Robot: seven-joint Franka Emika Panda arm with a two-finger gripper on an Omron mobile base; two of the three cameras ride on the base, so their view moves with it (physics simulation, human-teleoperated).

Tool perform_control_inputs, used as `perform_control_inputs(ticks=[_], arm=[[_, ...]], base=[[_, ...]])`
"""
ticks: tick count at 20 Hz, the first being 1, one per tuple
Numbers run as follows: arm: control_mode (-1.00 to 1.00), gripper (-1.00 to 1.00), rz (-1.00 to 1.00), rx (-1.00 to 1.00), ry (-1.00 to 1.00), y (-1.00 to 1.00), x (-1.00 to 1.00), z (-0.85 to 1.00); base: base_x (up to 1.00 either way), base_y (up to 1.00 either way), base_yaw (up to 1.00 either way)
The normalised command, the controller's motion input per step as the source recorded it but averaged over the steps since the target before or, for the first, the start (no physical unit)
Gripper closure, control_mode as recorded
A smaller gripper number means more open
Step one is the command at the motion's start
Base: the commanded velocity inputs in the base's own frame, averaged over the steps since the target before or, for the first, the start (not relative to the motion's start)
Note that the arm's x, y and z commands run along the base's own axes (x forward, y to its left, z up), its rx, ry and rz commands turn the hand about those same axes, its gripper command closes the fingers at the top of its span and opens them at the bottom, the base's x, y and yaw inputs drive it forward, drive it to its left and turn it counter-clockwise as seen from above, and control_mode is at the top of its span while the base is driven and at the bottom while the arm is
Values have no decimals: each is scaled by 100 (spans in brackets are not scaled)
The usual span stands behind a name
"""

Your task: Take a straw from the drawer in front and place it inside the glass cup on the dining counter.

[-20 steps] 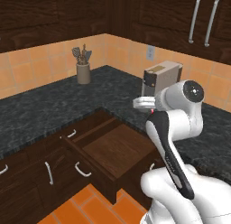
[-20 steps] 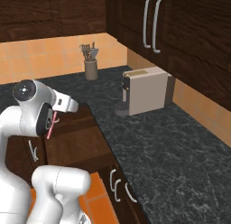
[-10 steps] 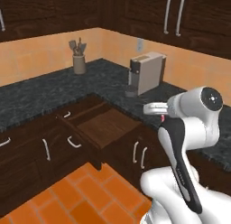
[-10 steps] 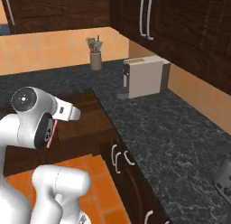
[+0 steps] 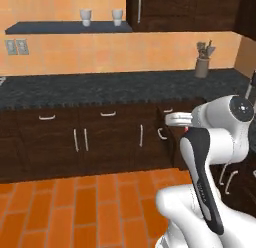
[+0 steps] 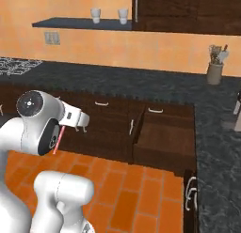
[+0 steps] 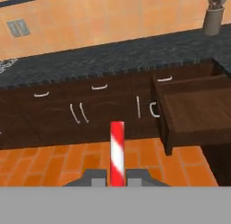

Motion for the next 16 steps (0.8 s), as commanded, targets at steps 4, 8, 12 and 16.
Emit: perform_control_inputs(ticks=[4,8,12,16], arm=[[100,100,0,0,0,0,0,0],[100,100,0,0,0,0,0,0],[100,100,0,0,0,0,0,0],[100,100,0,0,0,0,0,0]], base=[[-17,27,94],[-2,31,92],[0,37,87],[24,28,77]])
